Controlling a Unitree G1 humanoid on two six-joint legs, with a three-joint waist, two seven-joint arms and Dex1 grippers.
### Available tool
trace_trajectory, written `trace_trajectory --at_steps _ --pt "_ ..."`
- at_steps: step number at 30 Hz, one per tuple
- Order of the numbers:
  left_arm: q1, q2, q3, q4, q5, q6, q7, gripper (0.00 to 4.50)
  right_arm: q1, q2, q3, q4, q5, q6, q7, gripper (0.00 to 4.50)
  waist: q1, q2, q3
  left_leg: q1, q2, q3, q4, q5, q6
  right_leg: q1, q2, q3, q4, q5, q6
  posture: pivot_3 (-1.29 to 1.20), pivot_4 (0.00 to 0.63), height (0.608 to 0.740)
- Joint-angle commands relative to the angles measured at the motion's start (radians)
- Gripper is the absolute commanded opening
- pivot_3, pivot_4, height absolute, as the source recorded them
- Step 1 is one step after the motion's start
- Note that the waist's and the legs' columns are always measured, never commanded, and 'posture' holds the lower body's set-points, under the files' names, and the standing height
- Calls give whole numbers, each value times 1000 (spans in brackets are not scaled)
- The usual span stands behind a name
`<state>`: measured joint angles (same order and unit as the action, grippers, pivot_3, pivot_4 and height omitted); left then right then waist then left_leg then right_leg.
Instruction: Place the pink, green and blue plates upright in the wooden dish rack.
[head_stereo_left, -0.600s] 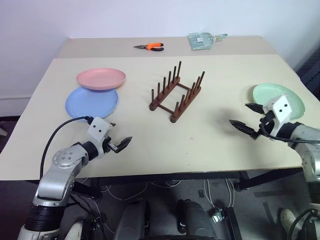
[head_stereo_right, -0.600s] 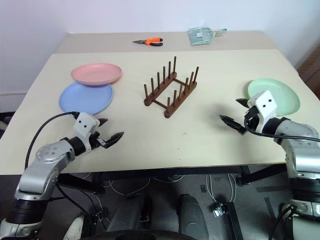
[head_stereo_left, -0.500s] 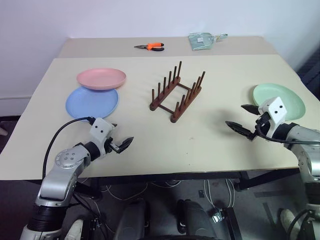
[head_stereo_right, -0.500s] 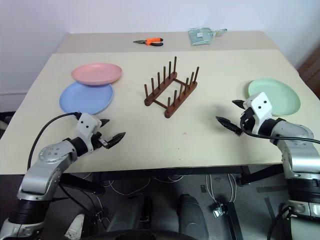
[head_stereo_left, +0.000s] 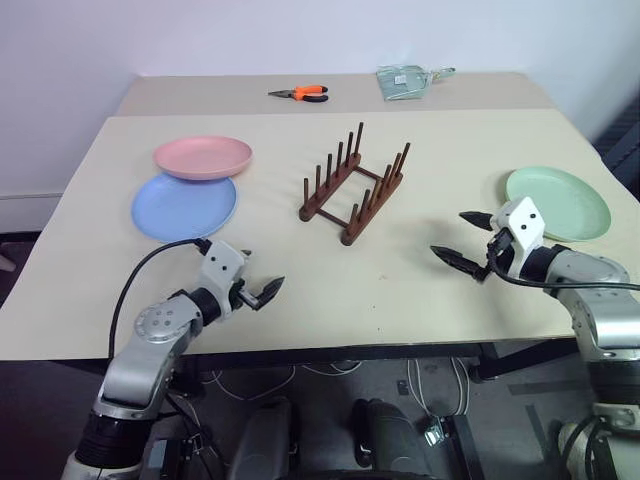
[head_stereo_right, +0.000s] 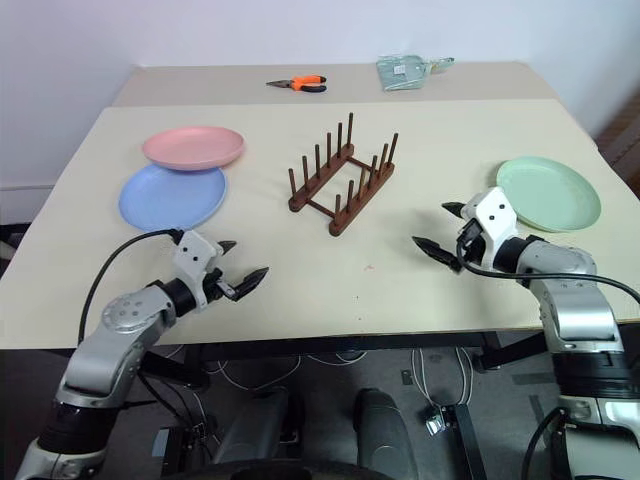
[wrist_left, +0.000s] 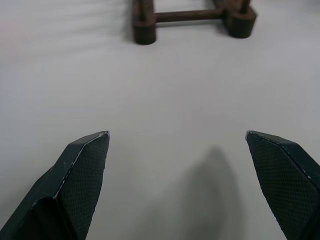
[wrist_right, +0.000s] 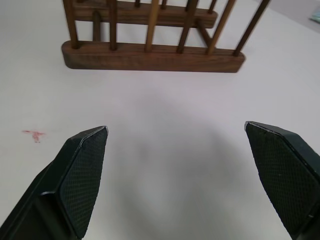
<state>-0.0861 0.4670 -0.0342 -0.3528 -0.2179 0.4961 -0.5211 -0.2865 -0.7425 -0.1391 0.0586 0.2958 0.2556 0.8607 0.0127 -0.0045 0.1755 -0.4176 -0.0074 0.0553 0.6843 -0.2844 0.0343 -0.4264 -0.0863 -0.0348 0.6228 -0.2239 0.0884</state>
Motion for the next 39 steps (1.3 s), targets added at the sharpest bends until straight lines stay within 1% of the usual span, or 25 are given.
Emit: trace_trajectory --at_steps 1,3,6,7,9,11,13,16,19,24,27,29,30,33,36,39 --pt "-18 -5 -16 -32 11 -6 7 4500 5 8 -9 -51 -1 -21 -9 4499 0 0 0 0 0 0 0 0 0 0 0 0 0 0 0 0 150 740" --pt "-19 -12 -28 -27 5 -6 0 4500 17 14 -4 -66 11 -7 -3 4499 0 0 0 0 0 0 0 0 0 0 0 0 0 0 0 0 150 740" --pt "-75 -62 -122 -6 39 29 17 4500 56 -11 -11 -148 86 83 61 4499 8 0 0 0 0 0 0 0 0 0 0 0 0 0 0 0 150 740" --pt "-104 -95 -162 27 74 20 45 4500 68 -16 -16 -163 93 98 65 4499 10 0 0 0 -1 0 0 0 0 0 -1 0 0 0 0 0 150 740" --pt "-136 -136 -202 78 123 10 87 4500 88 -14 -18 -193 90 115 52 4499 11 0 0 0 -1 0 1 0 1 1 -1 0 0 0 0 0 150 740" --pt "-211 -216 -276 194 199 4 157 4500 114 -6 -25 -245 100 137 33 4499 15 0 0 0 -1 0 1 0 1 1 -1 0 0 0 0 0 150 740" --pt "-257 -262 -313 272 242 -18 186 4500 131 4 -23 -292 113 160 20 4499 24 0 0 0 -1 0 1 0 1 1 1 0 0 0 0 0 150 740" --pt "-344 -378 -296 424 231 -30 231 4500 148 19 -4 -345 97 168 -13 4499 30 0 -1 0 -1 0 2 0 1 1 2 0 1 0 1 0 150 740" --pt "-410 -449 -272 543 215 -61 241 4500 155 35 14 -388 94 189 -44 4499 29 0 -1 0 -1 0 3 0 2 2 3 -1 1 0 1 0 150 740" --pt "-505 -522 -233 716 190 -106 222 4500 160 46 36 -440 89 214 -79 4499 28 0 -1 0 -1 0 3 -1 2 2 4 -2 1 0 1 0 150 740" --pt "-531 -548 -210 772 191 -137 230 3734 169 37 30 -449 81 212 -85 4500 28 0 -1 0 -1 0 3 -1 2 2 4 -2 1 0 1 0 150 740" --pt "-539 -559 -198 783 192 -152 229 2787 180 30 24 -445 77 206 -83 4500 29 0 -1 0 -1 0 3 -1 2 2 4 -2 1 0 1 0 150 740" --pt "-539 -562 -192 784 191 -158 224 2243 184 28 22 -444 75 203 -82 4500 29 0 -1 0 -1 0 3 -1 2 2 4 -2 1 0 2 0 150 740" --pt "-539 -550 -202 777 202 -198 186 838 208 13 10 -432 64 185 -73 4500 29 0 -1 0 -1 0 3 -1 2 2 4 -2 1 1 2 0 150 740" --pt "-549 -508 -237 757 189 -262 43 776 246 -24 -28 -416 71 181 -43 4500 29 0 -1 0 -1 0 3 -1 2 2 4 -2 1 1 2 0 150 740" --pt "-568 -444 -287 751 181 -364 -151 776 288 -64 -62 -401 80 169 2 4500 27 0 -1 0 -1 0 3 -1 2 2 4 -2 0 1 2 0 150 740"
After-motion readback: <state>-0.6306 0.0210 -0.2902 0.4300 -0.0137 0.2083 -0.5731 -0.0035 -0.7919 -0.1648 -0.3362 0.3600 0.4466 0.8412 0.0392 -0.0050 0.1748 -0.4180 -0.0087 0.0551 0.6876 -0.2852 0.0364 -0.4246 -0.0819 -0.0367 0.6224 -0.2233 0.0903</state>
